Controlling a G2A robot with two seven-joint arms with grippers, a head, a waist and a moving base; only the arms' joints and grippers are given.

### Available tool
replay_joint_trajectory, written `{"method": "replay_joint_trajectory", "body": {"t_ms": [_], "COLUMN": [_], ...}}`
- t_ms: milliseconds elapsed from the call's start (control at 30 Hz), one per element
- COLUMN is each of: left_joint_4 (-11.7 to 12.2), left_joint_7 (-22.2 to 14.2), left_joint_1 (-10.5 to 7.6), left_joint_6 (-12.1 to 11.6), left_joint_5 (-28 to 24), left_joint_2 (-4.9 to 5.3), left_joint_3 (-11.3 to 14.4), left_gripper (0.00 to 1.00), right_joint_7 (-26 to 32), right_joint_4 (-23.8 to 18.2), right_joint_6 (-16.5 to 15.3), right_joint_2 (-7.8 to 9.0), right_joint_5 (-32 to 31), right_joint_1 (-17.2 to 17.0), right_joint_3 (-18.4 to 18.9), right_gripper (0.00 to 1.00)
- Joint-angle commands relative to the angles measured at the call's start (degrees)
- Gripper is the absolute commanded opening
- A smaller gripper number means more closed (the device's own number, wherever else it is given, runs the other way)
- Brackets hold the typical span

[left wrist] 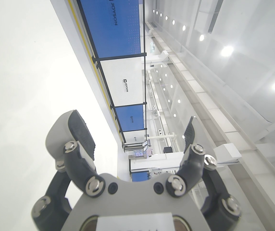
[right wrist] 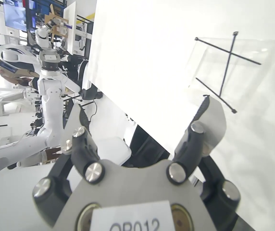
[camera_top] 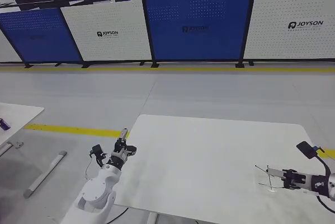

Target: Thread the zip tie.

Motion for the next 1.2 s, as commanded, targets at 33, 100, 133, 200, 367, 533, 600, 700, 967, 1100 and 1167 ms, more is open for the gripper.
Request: {"method": "replay_joint_trajectory", "body": {"t_ms": [33,100,133,200,367,533,600,700,967,1100,1167], "left_joint_4": [0.0,0.0,0.0,0.0,0.0,0.0,0.0,0.0,0.0,0.0,0.0], "left_joint_7": [0.0,0.0,0.0,0.0,0.0,0.0,0.0,0.0,0.0,0.0,0.0], "left_joint_1": [0.0,0.0,0.0,0.0,0.0,0.0,0.0,0.0,0.0,0.0,0.0], "left_joint_6": [0.0,0.0,0.0,0.0,0.0,0.0,0.0,0.0,0.0,0.0,0.0], "left_joint_5": [0.0,0.0,0.0,0.0,0.0,0.0,0.0,0.0,0.0,0.0,0.0], "left_joint_2": [0.0,0.0,0.0,0.0,0.0,0.0,0.0,0.0,0.0,0.0,0.0], "left_joint_3": [0.0,0.0,0.0,0.0,0.0,0.0,0.0,0.0,0.0,0.0,0.0], "left_gripper": [1.0,1.0,1.0,1.0,1.0,1.0,1.0,1.0,1.0,1.0,1.0], "right_joint_7": [0.0,0.0,0.0,0.0,0.0,-0.65,-1.96,-0.55,0.0,0.0,0.0], "right_joint_4": [2.56,4.03,4.8,4.8,4.8,4.72,3.88,4.35,6.63,12.57,12.57], "right_joint_6": [3.28,2.82,2.13,2.13,2.13,2.4,3.67,3.31,3.71,2.31,2.31], "right_joint_2": [1.31,2.21,2.7,2.7,2.7,2.78,2.92,3.44,5.94,7.17,7.17], "right_joint_5": [-0.16,1.0,1.26,1.26,1.26,-0.39,-2.83,-1.7,-2.5,3.4,3.4], "right_joint_1": [1.74,3.08,3.78,3.78,3.78,3.73,3.26,2.64,3.07,8.15,8.15], "right_joint_3": [-1.79,-3.96,-5.16,-5.16,-5.16,-5.21,-5.41,-3.0,-6.46,-11.47,-11.47], "right_gripper": [1.0,1.0,1.0,1.0,1.0,1.0,1.0,1.0,1.0,1.0,1.0]}}
